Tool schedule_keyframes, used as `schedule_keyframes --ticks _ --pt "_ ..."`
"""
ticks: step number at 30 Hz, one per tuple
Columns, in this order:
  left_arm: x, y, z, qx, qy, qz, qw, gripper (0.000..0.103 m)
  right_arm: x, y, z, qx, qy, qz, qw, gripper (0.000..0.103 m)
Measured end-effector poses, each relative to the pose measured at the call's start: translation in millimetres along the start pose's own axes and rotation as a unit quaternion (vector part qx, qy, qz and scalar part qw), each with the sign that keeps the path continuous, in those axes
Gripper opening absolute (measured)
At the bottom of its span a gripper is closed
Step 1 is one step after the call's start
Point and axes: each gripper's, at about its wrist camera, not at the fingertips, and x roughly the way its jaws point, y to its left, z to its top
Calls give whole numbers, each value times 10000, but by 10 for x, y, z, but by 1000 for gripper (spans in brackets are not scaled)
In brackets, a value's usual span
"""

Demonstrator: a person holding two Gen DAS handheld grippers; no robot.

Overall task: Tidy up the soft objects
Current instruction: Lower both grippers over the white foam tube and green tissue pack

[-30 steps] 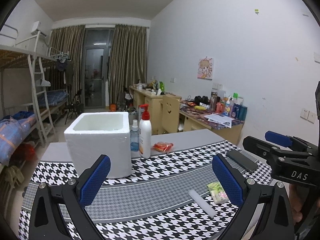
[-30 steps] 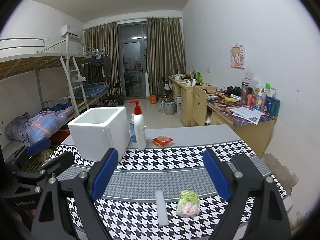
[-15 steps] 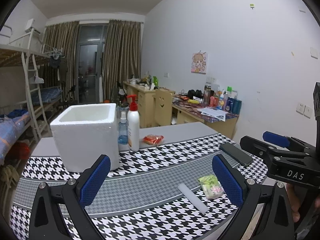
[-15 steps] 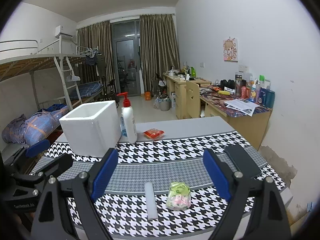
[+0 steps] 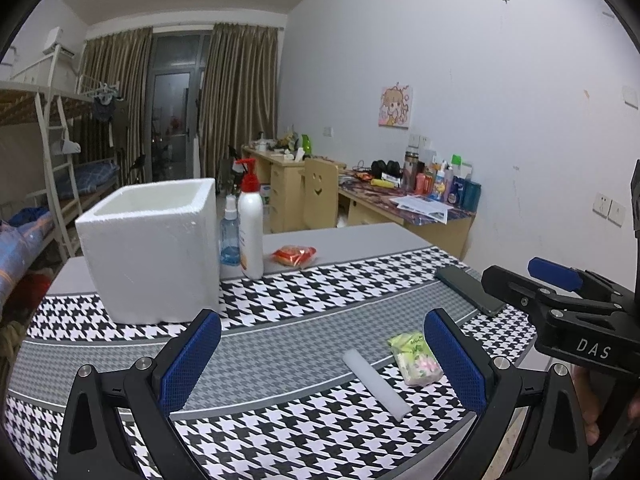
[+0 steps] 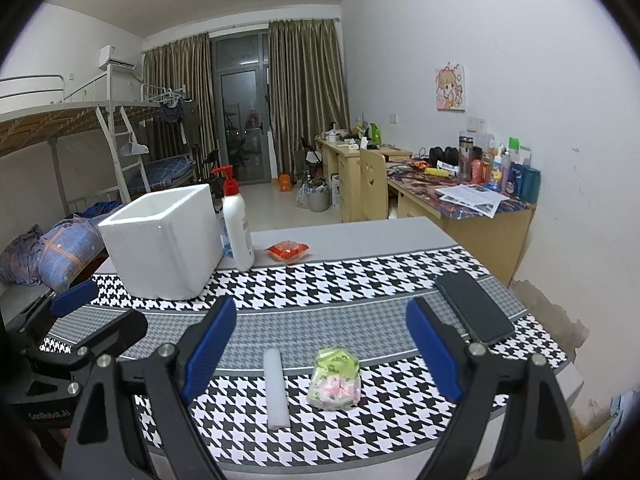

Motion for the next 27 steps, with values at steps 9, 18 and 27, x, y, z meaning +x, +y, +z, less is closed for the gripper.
schedule_keyframes --ticks 9,18,27 --pt "180 -76 -86 -5 174 79 9998 102 149 -137 -104 73 171 13 9998 90" --pt "360 -160 -174 -45 400 114 9991 102 299 -276 -175 97 388 -20 9992 90" --pt "561 -260 -323 -83 717 182 9972 102 418 -386 -254 72 568 1 9984 90"
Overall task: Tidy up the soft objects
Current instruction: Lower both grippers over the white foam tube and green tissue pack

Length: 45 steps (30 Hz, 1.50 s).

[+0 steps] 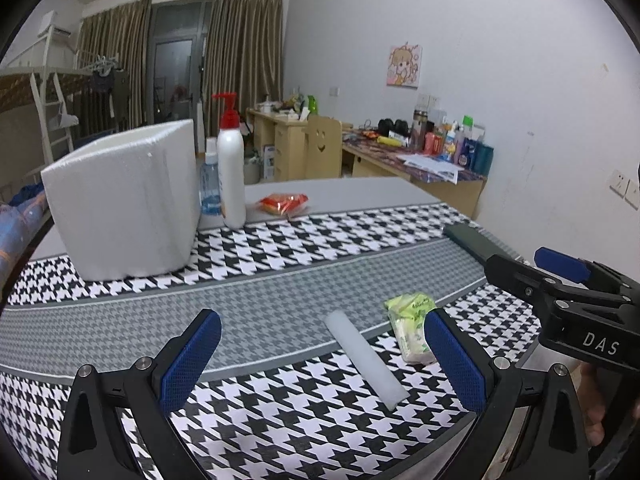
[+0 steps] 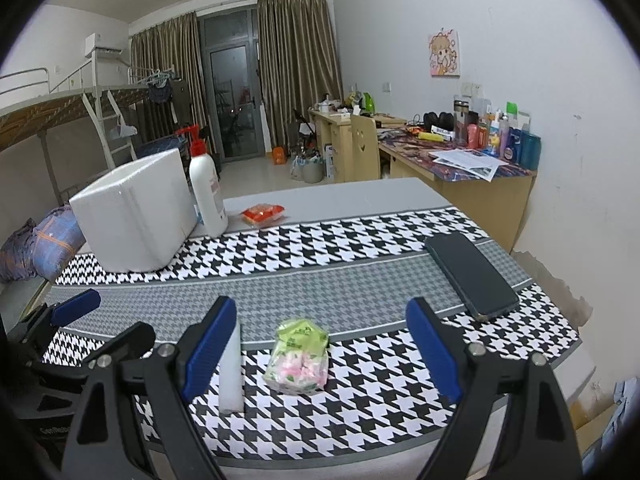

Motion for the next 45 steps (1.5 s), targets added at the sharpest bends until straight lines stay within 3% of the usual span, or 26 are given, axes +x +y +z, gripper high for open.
schedule_keyframes --ticks 30,42,45 --pt "621 -257 -172 30 907 373 9952 100 411 -252 -149 9 638 204 9978 90" --pt "816 -354 -206 105 1240 486 9910 76 495 -334 -171 33 739 289 9968 90" --pt "847 -393 -212 166 1297 489 9902 65 500 -356 -171 62 739 306 9968 90"
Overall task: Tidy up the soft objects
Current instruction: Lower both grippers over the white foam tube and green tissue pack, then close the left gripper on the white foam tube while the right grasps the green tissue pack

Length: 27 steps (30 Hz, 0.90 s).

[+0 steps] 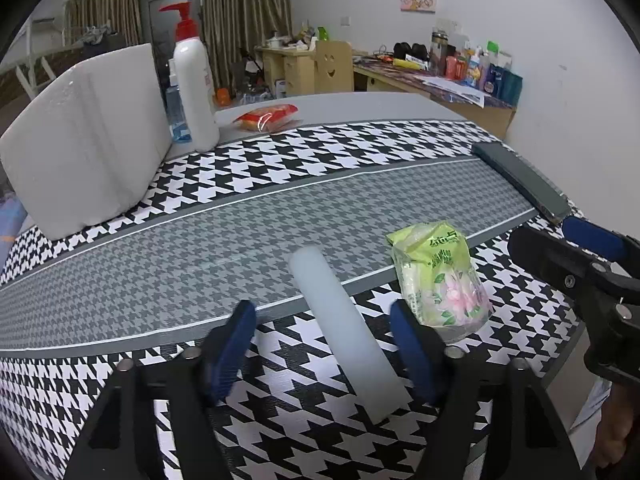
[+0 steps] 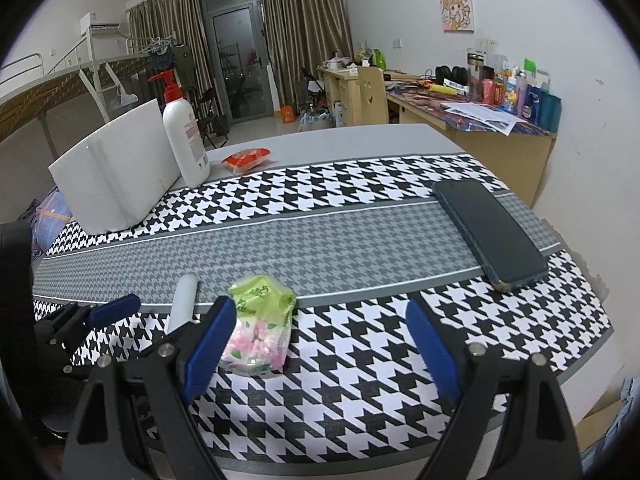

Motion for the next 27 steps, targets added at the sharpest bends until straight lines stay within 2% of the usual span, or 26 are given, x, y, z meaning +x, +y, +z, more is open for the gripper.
schedule_keyframes --ticks 5,7,12,14,16,21,27 --pt "61 -20 -15 29 157 15 9999 52 17 -18 -4 19 15 29 10000 90" --pt "72 -25 -21 15 173 10 9998 52 35 -8 -11 12 40 44 10000 90" --pt "60 -74 -32 97 161 -23 9998 42 64 7 -17 8 70 86 9999 90" --pt "72 -99 -25 118 117 -60 9998 31 74 13 -24 10 81 106 9999 90" --pt "78 -102 -24 121 74 -52 9999 26 81 22 -33 2 96 101 9999 90" --pt "26 3 -33 137 43 -363 9992 20 88 29 -29 52 96 133 9999 90" --pt "-67 83 -35 155 -81 -450 9988 20 139 127 -20 -48 151 201 9997 90"
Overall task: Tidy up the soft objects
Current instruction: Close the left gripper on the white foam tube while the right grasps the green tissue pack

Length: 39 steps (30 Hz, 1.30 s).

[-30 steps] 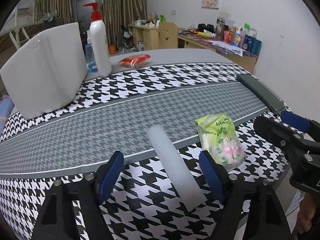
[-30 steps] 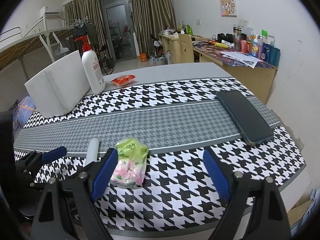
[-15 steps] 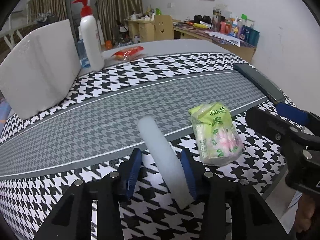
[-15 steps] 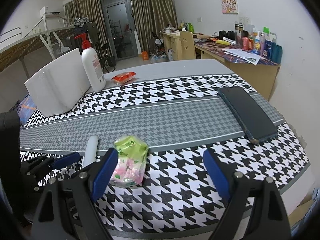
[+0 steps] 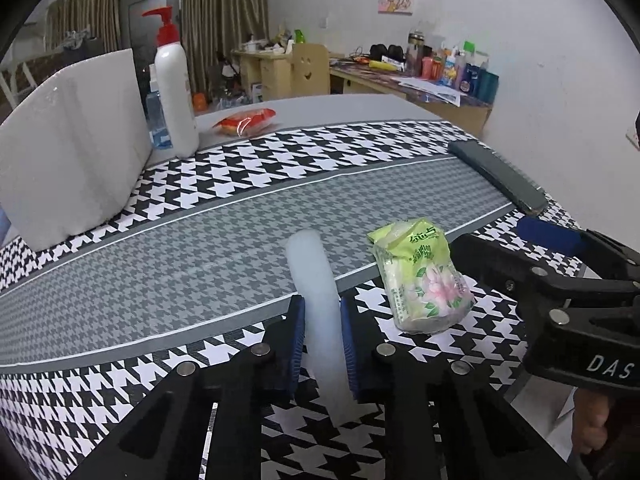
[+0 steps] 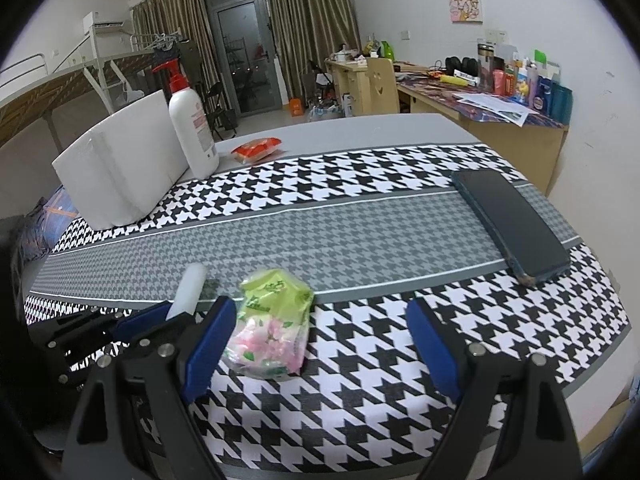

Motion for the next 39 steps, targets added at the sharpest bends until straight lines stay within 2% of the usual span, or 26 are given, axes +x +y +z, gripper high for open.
schedule_keyframes --ticks 30,35,39 --pt "-178 286 1 -160 -213 -73 9996 20 250 304 -66 -254 465 -62 9986 90" --pt "-185 320 4 -178 -228 -110 9995 20 329 298 -80 -185 643 -144 9977 77" --pt "-193 363 2 -196 -224 -133 9995 20 337 337 -101 -226 646 -201 9975 72"
